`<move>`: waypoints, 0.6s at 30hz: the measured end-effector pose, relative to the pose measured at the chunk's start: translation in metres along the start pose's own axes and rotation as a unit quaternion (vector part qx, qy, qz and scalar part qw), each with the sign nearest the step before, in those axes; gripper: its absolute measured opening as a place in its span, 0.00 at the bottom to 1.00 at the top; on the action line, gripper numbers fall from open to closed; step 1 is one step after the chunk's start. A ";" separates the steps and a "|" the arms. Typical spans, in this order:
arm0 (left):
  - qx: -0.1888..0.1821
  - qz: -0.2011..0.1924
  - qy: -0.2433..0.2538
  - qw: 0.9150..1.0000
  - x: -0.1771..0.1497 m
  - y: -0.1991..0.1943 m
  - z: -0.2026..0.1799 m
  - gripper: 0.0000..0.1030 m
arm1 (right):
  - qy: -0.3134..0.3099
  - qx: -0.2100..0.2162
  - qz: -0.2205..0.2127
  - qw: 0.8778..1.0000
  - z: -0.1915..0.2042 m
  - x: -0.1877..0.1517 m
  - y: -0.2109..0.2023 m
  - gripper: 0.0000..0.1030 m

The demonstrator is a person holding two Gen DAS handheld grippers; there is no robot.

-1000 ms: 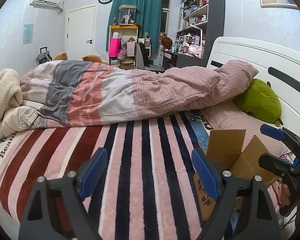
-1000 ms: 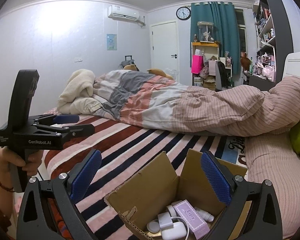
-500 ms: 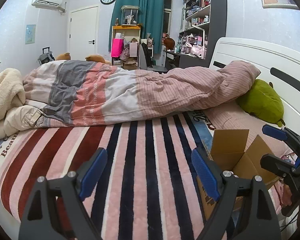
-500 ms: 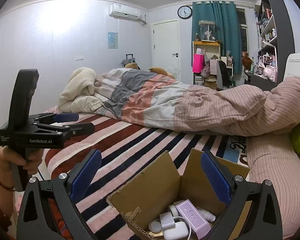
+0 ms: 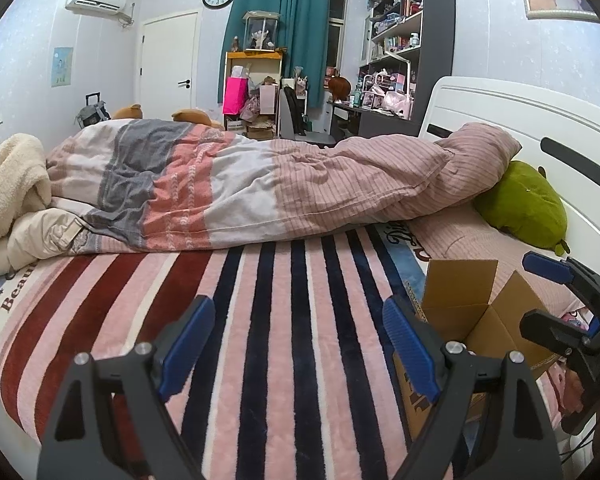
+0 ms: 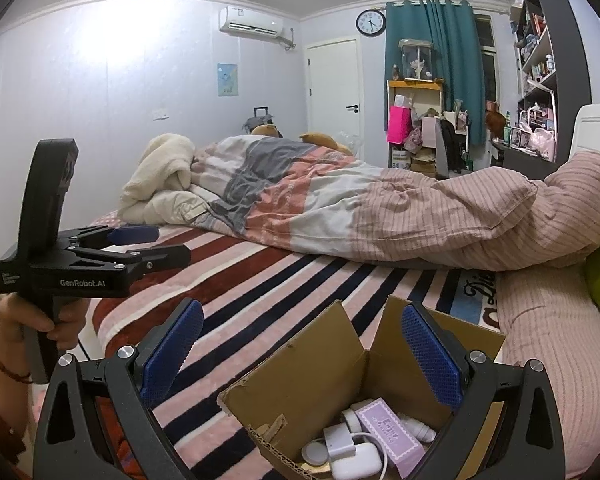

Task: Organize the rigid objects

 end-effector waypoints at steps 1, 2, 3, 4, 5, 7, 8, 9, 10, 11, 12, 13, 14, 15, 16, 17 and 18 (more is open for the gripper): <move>0.001 0.000 0.002 1.000 0.000 0.000 0.000 0.82 | 0.002 0.001 0.000 1.000 0.001 0.000 0.000 0.97; 0.001 -0.001 0.001 1.000 0.000 -0.001 0.001 0.82 | 0.004 0.003 0.001 1.000 0.000 0.000 0.000 0.97; 0.002 -0.002 0.002 1.000 0.000 -0.001 0.001 0.82 | 0.007 0.006 0.003 1.000 0.000 0.000 0.001 0.97; 0.002 -0.002 0.002 1.000 0.000 -0.001 0.001 0.82 | 0.007 0.007 0.003 1.000 0.000 -0.001 0.002 0.97; 0.003 -0.003 0.002 1.000 0.000 -0.002 0.000 0.82 | 0.007 0.006 0.003 1.000 0.000 -0.001 0.002 0.97; 0.005 -0.004 0.003 1.000 0.000 -0.003 -0.001 0.82 | 0.005 0.005 0.003 1.000 0.000 -0.001 0.003 0.97; 0.005 -0.005 0.003 1.000 0.001 -0.003 -0.002 0.82 | 0.006 0.006 0.003 1.000 0.000 -0.002 0.003 0.97; 0.005 -0.006 0.003 1.000 0.001 -0.004 -0.002 0.82 | 0.006 0.007 0.004 1.000 0.000 -0.001 0.003 0.97; 0.005 -0.007 0.003 1.000 0.002 -0.004 -0.002 0.82 | 0.006 0.008 0.003 1.000 0.000 -0.001 0.003 0.97; 0.005 -0.007 0.004 1.000 0.002 -0.004 -0.003 0.82 | 0.005 0.007 0.003 1.000 0.000 -0.002 0.003 0.97; 0.005 -0.007 0.004 1.000 0.002 -0.004 -0.003 0.82 | 0.005 0.006 0.003 1.000 0.001 -0.002 0.003 0.97; 0.004 -0.006 0.004 1.000 0.003 -0.004 -0.003 0.82 | 0.006 0.008 0.004 1.000 0.001 -0.001 0.003 0.97; 0.005 -0.007 0.004 1.000 0.003 -0.004 -0.003 0.82 | 0.008 0.011 0.006 1.000 0.001 -0.002 0.003 0.97; 0.006 -0.007 0.005 1.000 0.003 -0.004 -0.004 0.82 | 0.011 0.013 0.008 1.000 -0.001 -0.002 0.004 0.97; 0.007 -0.008 0.006 1.000 0.003 -0.004 -0.004 0.82 | 0.013 0.014 0.008 1.000 -0.001 -0.001 0.004 0.97; 0.006 -0.008 0.005 1.000 0.003 -0.005 -0.003 0.82 | 0.013 0.014 0.008 1.000 -0.002 -0.001 0.004 0.97; 0.005 -0.008 0.005 1.000 0.003 -0.005 -0.003 0.82 | 0.014 0.014 0.008 1.000 -0.003 -0.001 0.004 0.97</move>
Point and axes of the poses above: each gripper's, at about its wrist camera, not at the fingertips, and y roughly the way its jaws point, z to its left, x to its top, the point moved 4 cm from there along y, roughly the way its jaws point, and after that the axes turned 12 degrees about -x, right-handed, at the moved point
